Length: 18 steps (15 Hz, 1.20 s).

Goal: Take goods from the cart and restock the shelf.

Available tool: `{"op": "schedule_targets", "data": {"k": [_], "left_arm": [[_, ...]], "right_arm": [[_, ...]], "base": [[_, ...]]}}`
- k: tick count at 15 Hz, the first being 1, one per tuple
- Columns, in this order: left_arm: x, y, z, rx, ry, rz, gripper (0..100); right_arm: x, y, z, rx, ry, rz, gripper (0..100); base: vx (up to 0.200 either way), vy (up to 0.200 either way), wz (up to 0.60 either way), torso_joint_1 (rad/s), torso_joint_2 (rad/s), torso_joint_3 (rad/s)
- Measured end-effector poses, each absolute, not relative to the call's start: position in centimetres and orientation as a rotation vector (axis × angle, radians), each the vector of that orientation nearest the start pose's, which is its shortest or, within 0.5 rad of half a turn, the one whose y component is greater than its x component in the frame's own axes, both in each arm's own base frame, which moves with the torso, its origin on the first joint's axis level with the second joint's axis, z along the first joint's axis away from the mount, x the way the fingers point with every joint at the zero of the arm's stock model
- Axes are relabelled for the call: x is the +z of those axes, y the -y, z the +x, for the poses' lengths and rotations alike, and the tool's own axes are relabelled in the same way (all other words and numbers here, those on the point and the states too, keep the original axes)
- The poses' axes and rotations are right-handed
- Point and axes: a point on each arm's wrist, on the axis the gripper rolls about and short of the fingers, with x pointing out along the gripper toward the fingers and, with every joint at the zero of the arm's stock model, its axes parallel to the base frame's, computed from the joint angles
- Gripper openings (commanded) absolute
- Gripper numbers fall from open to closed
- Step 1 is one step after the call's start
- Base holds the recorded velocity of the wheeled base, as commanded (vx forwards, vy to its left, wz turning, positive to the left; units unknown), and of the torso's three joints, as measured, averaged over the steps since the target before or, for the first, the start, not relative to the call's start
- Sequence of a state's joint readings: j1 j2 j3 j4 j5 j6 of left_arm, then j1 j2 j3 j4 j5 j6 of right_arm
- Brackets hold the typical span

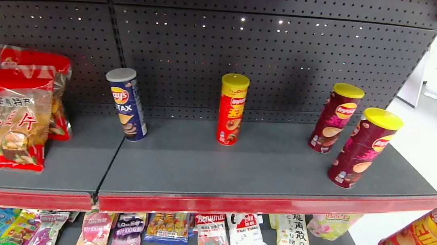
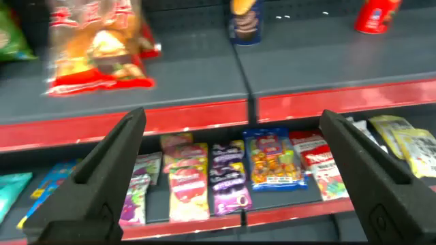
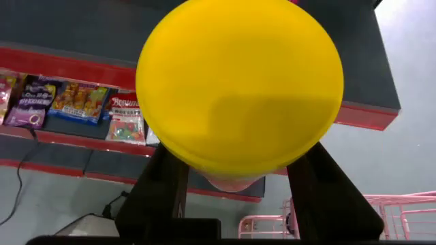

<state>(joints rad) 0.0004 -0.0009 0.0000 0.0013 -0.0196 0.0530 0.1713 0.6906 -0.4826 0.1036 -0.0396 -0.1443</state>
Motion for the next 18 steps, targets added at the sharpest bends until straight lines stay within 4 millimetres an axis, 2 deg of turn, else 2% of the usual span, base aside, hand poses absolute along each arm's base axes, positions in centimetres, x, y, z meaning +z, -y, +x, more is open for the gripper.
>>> {"op": "schedule_targets", "data": {"k": [5, 8, 11, 13, 15, 16, 18], "left_arm": [[7.7, 0.0, -2.0, -0.059, -0.042, 0.077, 100], [7.8, 0.0, -1.4, -0.228, -0.109, 0.111, 100], [8.3, 0.0, -1.0, -0.352, -0.143, 0.120, 100], [10.8, 0.0, -0.7, -0.371, -0.115, 0.077, 100], [15.3, 0.4, 0.6, -0.381, -0.088, 0.035, 100], [17.9, 0.9, 2.2, -0.397, -0.087, 0.024, 100], [21.7, 2.7, 7.5, -0.474, -0.111, 0.011, 100]], "right_arm": [[18.8, -0.2, 2.2, 0.100, -0.196, -0.164, 0], [17.0, 0.2, -0.5, 0.097, -0.093, -0.153, 0], [15.2, 0.4, -2.2, 0.099, -0.021, -0.147, 0], [14.3, 0.5, -2.8, 0.090, 0.011, -0.147, 0], [13.5, 0.5, -3.0, 0.082, 0.019, -0.160, 0], [13.2, 0.5, -3.0, 0.086, 0.014, -0.162, 0], [12.4, 0.5, -2.9, 0.088, -0.002, -0.165, 0]], "base": [[0.000, 0.000, 0.00, 0.000, 0.00, 0.000], [0.000, 0.000, 0.00, 0.000, 0.00, 0.000], [0.000, 0.000, 0.00, 0.000, 0.00, 0.000], [0.000, 0.000, 0.00, 0.000, 0.00, 0.000], [0.000, 0.000, 0.00, 0.000, 0.00, 0.000], [0.000, 0.000, 0.00, 0.000, 0.00, 0.000], [0.000, 0.000, 0.00, 0.000, 0.00, 0.000]]}}
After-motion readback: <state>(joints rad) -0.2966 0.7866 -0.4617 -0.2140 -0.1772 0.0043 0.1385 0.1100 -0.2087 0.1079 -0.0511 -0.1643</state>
